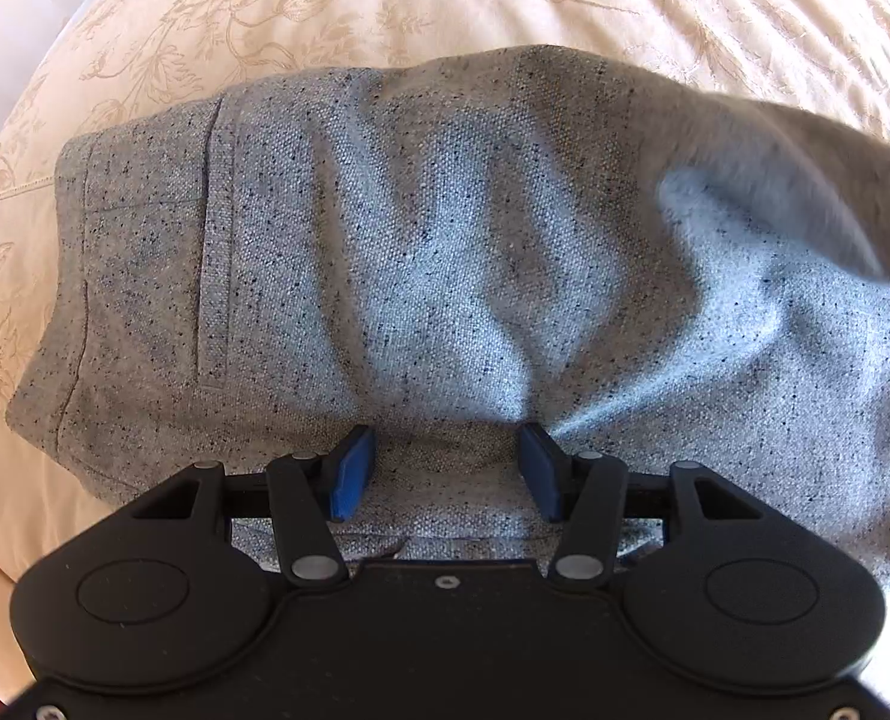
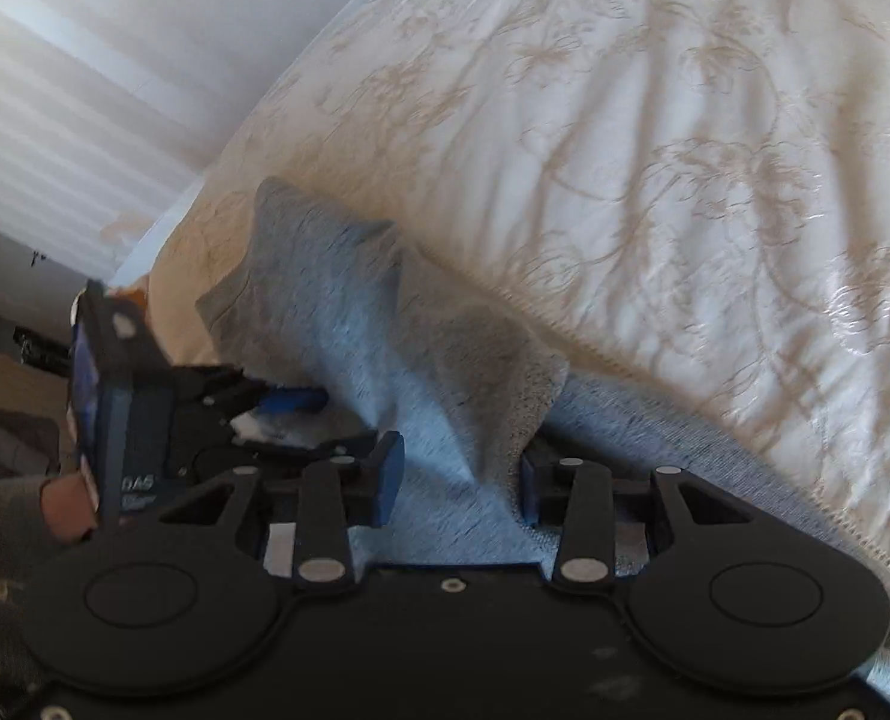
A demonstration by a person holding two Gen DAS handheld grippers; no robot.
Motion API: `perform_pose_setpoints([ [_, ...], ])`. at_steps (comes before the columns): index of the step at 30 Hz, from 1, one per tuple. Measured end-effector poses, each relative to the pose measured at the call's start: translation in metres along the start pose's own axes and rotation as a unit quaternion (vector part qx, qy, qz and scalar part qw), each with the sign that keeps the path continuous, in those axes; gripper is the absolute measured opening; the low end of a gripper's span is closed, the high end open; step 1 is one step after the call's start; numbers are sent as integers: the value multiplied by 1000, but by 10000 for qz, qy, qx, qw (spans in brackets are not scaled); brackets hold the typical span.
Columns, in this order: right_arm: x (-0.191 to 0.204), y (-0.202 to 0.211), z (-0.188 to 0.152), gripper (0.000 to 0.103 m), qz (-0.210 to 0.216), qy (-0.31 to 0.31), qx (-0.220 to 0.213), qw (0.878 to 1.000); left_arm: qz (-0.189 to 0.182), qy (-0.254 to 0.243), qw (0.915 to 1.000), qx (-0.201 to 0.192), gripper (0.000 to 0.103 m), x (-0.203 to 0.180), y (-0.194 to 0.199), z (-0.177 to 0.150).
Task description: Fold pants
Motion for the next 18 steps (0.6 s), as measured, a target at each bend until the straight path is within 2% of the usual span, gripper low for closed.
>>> perform_pose_setpoints([
  [3, 4, -10, -8, 42, -81, -99, -129, 9998, 1, -5, 10000, 0, 59, 1, 0, 0],
  [5, -13, -11, 0, 42, -17, -626, -377, 9973, 8, -34, 10000, -2, 59, 1, -1, 1],
  [10, -51, -7, 25, 42, 773, -1703, -720, 9797, -12, -77, 10000, -25, 59, 2, -1, 3],
  [13, -63, -18, 36, 42, 1263, -2055, -519, 9691, -14, -91, 9999, -45, 59, 3, -2, 2],
  [16, -75, -30, 48, 42, 1843, -2497, -424, 9497, -22, -88, 9999, -54, 59, 4, -3, 1],
  [18, -86, -30, 60, 42, 2033, -2750, -686, 9372, -27, -90, 9999, -69, 59, 4, -4, 1],
])
Point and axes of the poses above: each gripper's, at about its wrist camera, not at the fingertips, and y roughly against the way its jaws point, x to its left, z to its top, the point moved 5 cm from there along -y, roughly the way its jaws point, and after that the axes turned 15 degrees about x, right-handed, at the moved point
